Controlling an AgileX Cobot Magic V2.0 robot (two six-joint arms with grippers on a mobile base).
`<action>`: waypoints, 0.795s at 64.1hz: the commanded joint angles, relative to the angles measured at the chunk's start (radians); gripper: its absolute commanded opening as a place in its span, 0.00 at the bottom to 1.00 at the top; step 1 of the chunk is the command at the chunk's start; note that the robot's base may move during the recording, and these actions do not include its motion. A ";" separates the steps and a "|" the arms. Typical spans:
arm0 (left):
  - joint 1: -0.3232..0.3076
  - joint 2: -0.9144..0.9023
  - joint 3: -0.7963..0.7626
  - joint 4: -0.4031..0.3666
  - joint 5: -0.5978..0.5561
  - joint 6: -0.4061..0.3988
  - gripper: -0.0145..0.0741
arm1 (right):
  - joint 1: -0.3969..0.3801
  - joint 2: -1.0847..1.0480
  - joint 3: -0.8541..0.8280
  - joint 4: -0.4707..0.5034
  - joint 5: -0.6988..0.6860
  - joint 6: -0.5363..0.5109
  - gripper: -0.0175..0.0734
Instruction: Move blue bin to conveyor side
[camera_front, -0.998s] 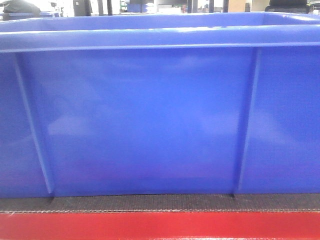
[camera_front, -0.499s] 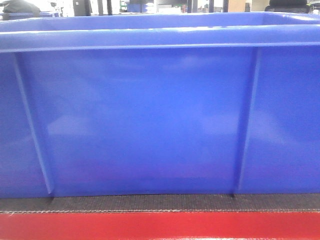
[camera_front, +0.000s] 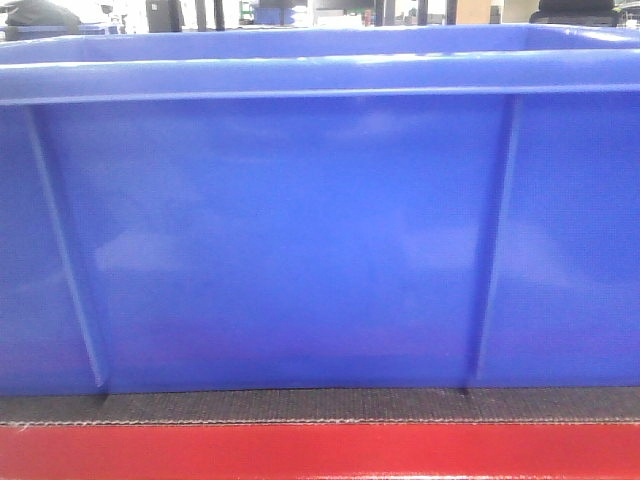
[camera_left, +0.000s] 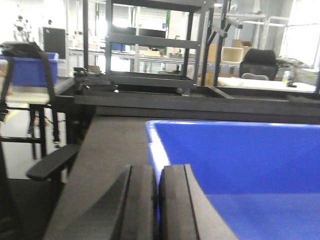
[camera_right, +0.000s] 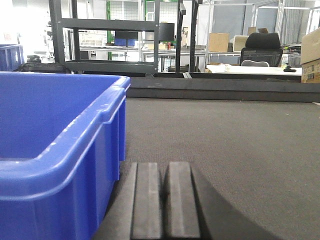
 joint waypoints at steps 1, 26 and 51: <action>0.026 -0.036 0.066 0.022 -0.077 0.007 0.18 | -0.003 -0.007 0.000 0.000 -0.029 -0.009 0.09; 0.112 -0.058 0.322 -0.115 -0.296 0.087 0.18 | -0.003 -0.007 0.000 0.000 -0.029 -0.009 0.09; 0.118 -0.058 0.332 -0.155 -0.266 0.132 0.18 | -0.003 -0.007 0.000 0.000 -0.029 -0.009 0.09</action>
